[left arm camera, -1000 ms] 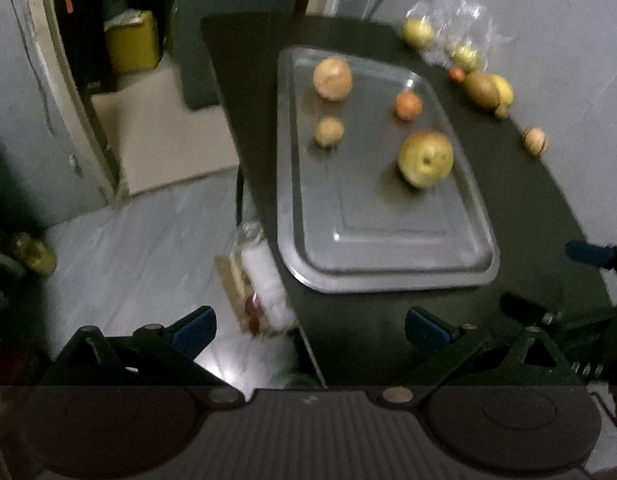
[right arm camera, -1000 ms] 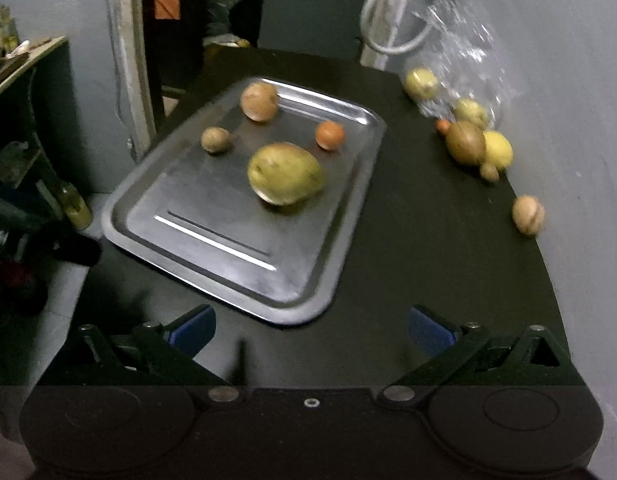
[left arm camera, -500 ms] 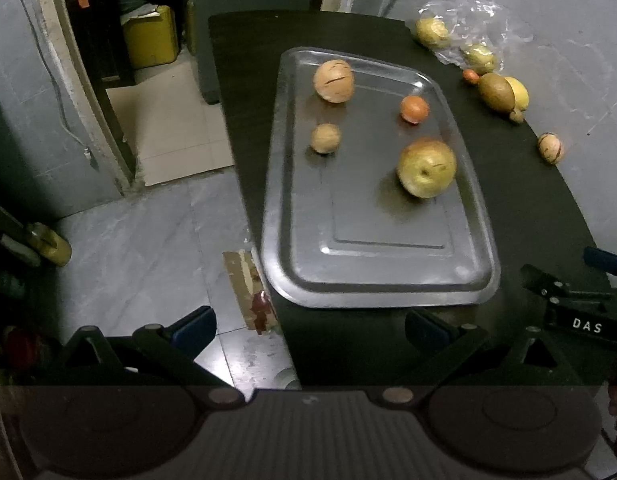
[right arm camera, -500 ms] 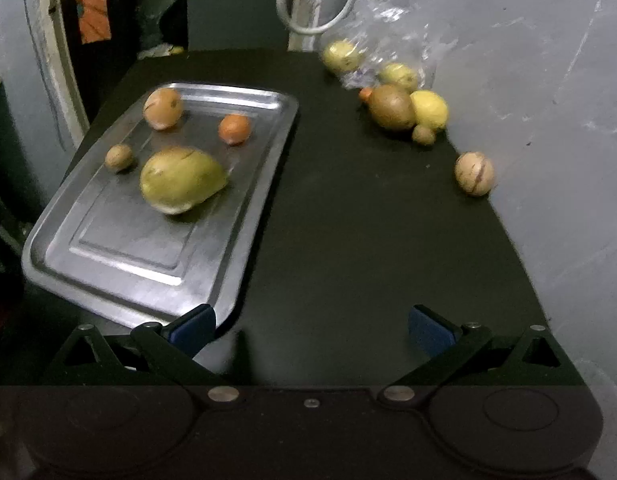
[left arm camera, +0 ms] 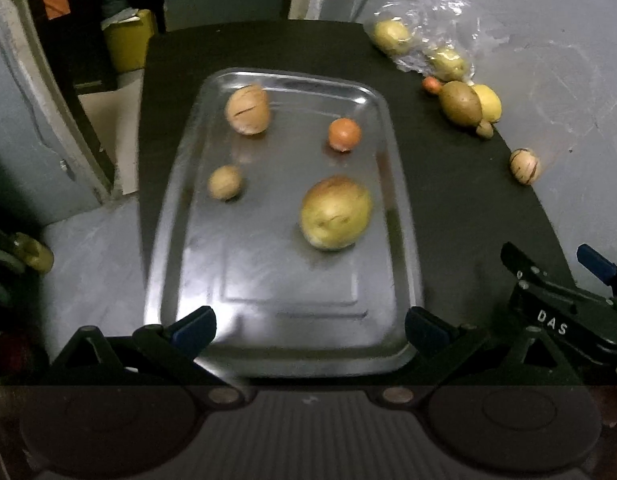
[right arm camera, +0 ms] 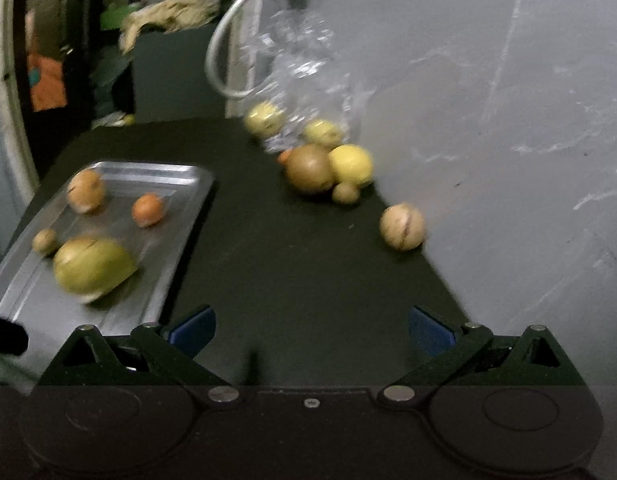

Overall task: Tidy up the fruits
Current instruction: 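Lift both open tools up and away from the tray, then move both tools back toward the remaining fruit row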

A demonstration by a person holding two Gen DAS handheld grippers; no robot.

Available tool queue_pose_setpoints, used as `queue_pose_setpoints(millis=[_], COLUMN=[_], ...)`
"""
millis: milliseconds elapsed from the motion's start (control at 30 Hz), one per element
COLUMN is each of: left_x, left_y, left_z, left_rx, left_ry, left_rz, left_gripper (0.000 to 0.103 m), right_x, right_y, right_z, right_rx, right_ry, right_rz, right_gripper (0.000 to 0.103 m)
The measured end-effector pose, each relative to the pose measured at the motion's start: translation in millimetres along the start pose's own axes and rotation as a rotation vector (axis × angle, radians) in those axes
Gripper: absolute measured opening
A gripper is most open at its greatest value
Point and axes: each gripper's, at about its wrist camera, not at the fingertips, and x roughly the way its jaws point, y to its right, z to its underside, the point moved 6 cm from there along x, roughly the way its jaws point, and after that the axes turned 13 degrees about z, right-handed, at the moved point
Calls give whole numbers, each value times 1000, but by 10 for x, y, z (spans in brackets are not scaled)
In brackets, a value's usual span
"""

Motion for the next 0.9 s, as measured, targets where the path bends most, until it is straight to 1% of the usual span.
queue_pose_setpoints(millis=[167, 300, 433, 533, 633, 700, 767, 900], left_x=[172, 345, 517, 664, 776, 839, 903, 1062], left_y=[255, 462, 633, 707, 780, 852, 930, 1083], left_z=[-315, -551, -750, -872, -1006, -1112, -1213, -1423], left_rx=[44, 67, 72, 63, 51, 44, 39, 31], left_ry=[26, 42, 55, 38, 42, 51, 60, 82], left_rz=[-6, -1, 16, 28, 36, 55, 85, 144], left_gripper=[102, 102, 102, 102, 102, 102, 102, 102], right_x=[252, 446, 614, 700, 787, 891, 991, 1087], right_y=[240, 356, 406, 412, 459, 476, 503, 535], right_z=[-130, -163, -164, -184, -202, -192, -182, -186], right_rx=[115, 210, 303, 337, 381, 410, 456, 502], right_ry=[-7, -15, -39, -38, -41, -71, -87, -79], right_rz=[10, 0, -17, -14, -17, -55, -102, -94], right_gripper=[102, 102, 102, 102, 102, 102, 100, 98])
